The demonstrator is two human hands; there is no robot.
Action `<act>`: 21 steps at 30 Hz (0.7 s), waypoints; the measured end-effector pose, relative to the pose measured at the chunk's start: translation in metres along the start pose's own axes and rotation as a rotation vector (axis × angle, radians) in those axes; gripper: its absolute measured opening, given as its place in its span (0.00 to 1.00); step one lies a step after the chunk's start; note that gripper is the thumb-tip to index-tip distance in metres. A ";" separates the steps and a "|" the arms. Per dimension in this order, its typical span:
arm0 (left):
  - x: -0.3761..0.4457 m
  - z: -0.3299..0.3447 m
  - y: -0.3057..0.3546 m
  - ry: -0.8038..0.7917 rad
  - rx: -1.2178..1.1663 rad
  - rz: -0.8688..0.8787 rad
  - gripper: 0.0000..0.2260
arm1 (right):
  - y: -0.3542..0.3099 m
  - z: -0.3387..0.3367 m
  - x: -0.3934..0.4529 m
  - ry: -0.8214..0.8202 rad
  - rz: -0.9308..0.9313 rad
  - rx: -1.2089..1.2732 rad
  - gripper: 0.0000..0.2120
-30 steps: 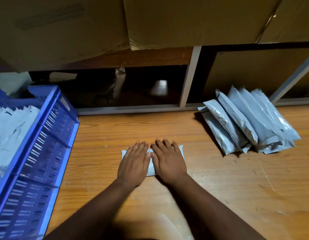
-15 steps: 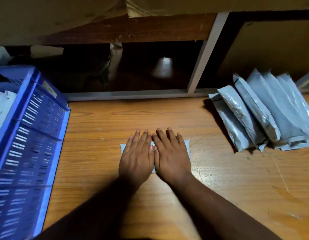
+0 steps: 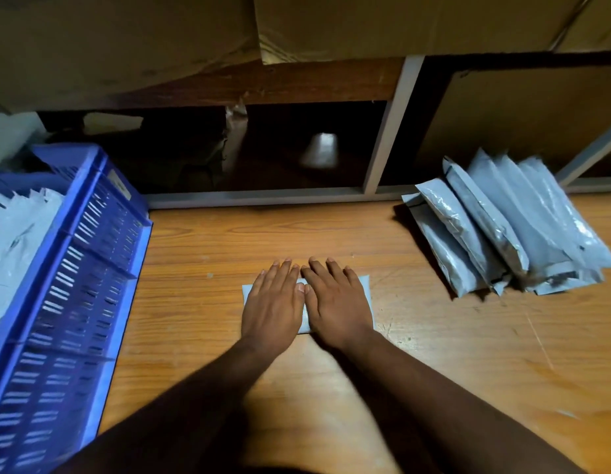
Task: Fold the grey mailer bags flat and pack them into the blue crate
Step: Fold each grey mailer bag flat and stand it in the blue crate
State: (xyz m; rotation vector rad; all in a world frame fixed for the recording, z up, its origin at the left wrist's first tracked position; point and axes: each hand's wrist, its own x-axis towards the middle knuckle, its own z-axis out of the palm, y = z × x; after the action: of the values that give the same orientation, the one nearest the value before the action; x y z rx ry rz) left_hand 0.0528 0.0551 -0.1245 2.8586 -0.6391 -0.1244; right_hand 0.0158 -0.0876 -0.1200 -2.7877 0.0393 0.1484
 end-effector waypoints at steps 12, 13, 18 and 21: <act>0.012 -0.002 -0.013 -0.020 0.023 0.031 0.34 | -0.003 -0.002 0.026 -0.011 -0.014 -0.106 0.29; 0.014 -0.002 -0.014 -0.014 0.027 0.031 0.33 | -0.003 -0.001 0.028 -0.004 -0.018 -0.116 0.29; 0.030 -0.002 -0.013 -0.006 -0.001 0.006 0.33 | -0.002 -0.004 0.044 -0.007 -0.020 -0.146 0.30; 0.030 0.000 -0.013 0.032 0.026 -0.005 0.31 | 0.001 0.000 0.046 0.023 -0.029 -0.164 0.29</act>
State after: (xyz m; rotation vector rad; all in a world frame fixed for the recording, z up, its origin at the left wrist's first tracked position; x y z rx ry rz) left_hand 0.0849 0.0535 -0.1283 2.8812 -0.6314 -0.0718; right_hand 0.0619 -0.0889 -0.1250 -2.9520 -0.0081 0.1168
